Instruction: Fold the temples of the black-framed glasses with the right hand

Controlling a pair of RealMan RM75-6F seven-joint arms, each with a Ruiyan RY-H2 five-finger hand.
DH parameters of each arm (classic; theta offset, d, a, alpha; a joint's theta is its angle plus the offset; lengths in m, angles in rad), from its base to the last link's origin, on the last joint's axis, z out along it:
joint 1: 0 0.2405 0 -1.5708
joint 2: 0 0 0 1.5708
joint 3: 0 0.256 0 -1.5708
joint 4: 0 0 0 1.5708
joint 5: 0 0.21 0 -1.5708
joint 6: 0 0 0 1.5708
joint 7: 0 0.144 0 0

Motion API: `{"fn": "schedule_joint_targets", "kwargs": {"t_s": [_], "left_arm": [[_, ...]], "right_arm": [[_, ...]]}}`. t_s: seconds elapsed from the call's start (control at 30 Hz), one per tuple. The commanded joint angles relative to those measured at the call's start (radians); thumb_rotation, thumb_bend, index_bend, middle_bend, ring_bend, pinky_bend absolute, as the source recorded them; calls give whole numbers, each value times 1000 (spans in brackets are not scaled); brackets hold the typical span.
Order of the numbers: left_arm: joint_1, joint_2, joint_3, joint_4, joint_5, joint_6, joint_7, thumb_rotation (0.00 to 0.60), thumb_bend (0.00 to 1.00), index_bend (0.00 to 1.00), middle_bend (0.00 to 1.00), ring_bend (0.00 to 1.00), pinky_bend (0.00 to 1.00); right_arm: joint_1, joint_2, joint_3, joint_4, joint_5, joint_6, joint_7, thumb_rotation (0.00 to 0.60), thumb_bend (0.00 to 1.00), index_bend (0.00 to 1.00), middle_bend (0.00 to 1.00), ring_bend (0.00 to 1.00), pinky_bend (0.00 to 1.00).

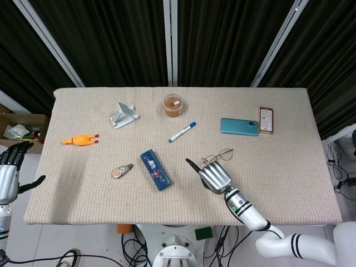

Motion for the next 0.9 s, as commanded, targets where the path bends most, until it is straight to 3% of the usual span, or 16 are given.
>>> {"fn": "schedule_joint_targets", "kwargs": {"t_s": [0.03,0.4,0.9], "left_arm": [[-1,-1,0,0,2,-1,0,600,15,168,151,141,231],[-10,-3,-1,-13,10,-6,23,600,15,168,151,141,231],[-14,-7,-1,-12,4,-20,28,600,15,168,152,141,231]], "right_arm": [[-3,3,3,9,27,0,-15,600,1000,0,924,859,926],[-1,18,30,43,103,4,-13,600,1000,0,924,859,926],[20,45,21,159,220,-139,119,600,1000,0,924,859,926]]}}
